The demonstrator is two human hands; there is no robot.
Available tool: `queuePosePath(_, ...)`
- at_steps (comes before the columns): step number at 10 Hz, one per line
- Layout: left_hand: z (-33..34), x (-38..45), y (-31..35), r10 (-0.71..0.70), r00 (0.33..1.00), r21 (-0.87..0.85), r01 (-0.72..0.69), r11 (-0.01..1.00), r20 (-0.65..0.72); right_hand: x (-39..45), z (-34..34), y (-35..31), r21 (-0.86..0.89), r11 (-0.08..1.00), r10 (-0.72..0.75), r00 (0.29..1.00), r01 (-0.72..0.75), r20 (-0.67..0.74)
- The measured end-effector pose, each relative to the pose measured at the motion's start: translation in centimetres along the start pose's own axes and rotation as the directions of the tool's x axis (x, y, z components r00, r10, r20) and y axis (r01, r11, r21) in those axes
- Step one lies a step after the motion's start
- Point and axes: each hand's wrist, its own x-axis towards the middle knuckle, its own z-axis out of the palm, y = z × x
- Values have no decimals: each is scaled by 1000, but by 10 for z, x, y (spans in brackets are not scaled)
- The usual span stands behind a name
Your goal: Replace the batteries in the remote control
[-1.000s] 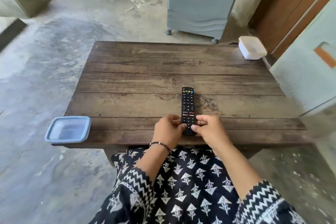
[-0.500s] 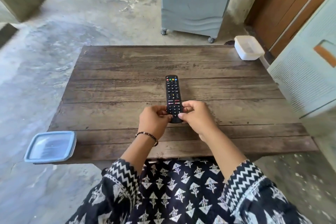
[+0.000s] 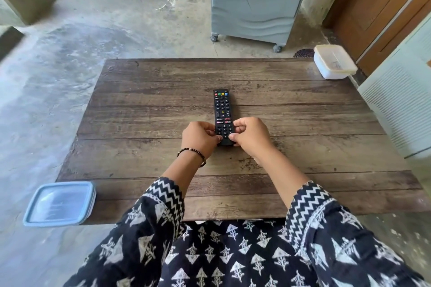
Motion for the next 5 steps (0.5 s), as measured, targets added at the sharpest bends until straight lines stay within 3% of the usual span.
queuePosePath(2, 7, 3, -5, -17, 1000, -41, 17, 999, 5, -6, 0, 3, -85, 995, -57, 998, 55, -22)
queuePosePath(5, 5, -8, -7, -27, 999, -98, 24, 995, -30, -22, -1, 7, -22, 1000, 0, 995, -2, -100)
